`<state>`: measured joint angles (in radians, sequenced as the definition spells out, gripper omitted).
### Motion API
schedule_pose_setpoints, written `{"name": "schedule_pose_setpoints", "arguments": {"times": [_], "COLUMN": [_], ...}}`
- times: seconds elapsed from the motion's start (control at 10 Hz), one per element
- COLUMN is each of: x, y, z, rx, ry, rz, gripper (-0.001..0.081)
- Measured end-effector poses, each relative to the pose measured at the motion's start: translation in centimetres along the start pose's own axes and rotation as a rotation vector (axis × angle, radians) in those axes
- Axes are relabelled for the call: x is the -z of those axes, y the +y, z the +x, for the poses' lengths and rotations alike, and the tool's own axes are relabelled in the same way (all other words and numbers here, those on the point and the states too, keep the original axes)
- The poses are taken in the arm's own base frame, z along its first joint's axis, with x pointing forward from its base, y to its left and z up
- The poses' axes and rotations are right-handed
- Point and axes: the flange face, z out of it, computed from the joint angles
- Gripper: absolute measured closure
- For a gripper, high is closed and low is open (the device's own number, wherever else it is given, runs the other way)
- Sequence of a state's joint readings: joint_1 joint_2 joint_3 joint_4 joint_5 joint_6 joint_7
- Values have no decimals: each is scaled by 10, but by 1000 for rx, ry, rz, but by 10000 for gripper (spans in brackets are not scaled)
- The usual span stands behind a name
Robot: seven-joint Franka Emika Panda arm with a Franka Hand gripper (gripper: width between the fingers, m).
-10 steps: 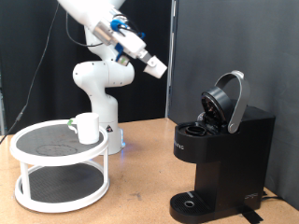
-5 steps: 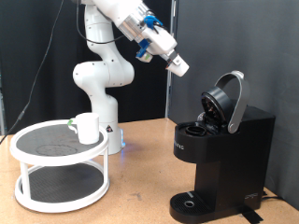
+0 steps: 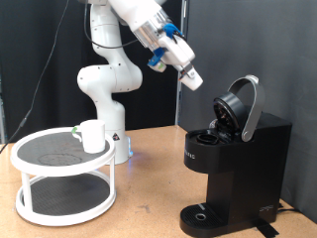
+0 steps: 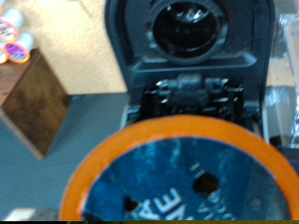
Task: Make a cup of coffee with the keurig machine
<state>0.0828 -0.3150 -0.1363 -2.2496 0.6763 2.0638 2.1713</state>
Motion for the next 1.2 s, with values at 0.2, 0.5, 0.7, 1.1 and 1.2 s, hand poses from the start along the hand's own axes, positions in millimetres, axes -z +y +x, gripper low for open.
{"name": "schedule_pose_setpoints", "arguments": {"times": [0.2, 0.5, 0.7, 1.1, 1.2], "x": [-27, -53, -67, -98, -106], "y": [2, 3, 1, -10, -12], "z": [0, 6, 12, 20, 20], "rx": [10, 16, 13, 2, 2], "ry": [59, 92, 104, 126, 131], "rz": [-16, -16, -6, 28, 34], "gripper": [426, 426, 426, 426, 426]}}
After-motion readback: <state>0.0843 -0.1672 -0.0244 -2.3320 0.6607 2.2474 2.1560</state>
